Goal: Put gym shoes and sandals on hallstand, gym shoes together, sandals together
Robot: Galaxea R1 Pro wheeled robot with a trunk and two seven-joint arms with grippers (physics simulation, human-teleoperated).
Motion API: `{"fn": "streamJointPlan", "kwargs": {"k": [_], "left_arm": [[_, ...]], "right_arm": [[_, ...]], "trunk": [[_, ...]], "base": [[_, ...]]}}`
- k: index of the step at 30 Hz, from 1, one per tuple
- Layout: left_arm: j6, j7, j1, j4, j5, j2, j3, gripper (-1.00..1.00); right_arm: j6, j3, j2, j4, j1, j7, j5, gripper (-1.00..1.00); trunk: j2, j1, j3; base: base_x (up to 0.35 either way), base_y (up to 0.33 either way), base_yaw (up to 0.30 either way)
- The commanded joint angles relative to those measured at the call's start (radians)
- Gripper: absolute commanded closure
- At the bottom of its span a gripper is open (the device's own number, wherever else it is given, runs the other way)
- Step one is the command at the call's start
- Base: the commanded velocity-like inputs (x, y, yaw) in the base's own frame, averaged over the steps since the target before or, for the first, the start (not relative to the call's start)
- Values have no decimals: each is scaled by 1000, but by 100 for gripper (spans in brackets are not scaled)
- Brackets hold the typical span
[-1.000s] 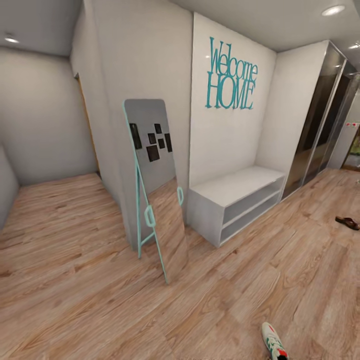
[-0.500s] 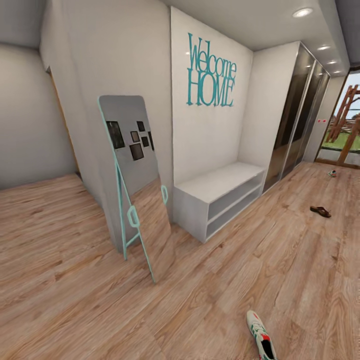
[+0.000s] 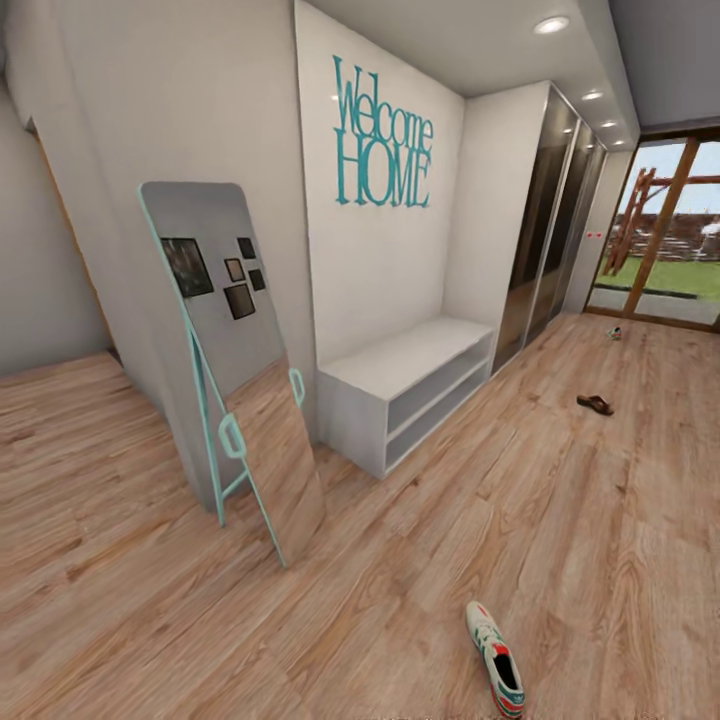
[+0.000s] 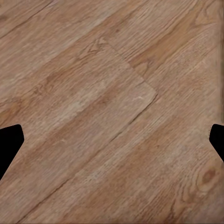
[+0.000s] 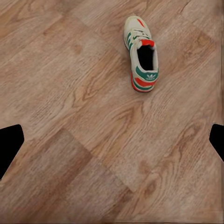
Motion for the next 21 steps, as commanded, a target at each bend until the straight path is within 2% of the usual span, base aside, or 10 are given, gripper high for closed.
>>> {"fn": "streamJointPlan", "kwargs": {"k": [1,21], "left_arm": [[-3,0,0,0,10,0,-2,-100],[-3,-1,-1,0,10,2,-2,-100]], "right_arm": [[-3,-1,0,1,-1,0,0,-100],[-3,0,0,1,-1,0,0,-100]], "trunk": [[0,0,-2],[0,0,-22]], "base": [[0,0,-216],[0,0,-216]]}}
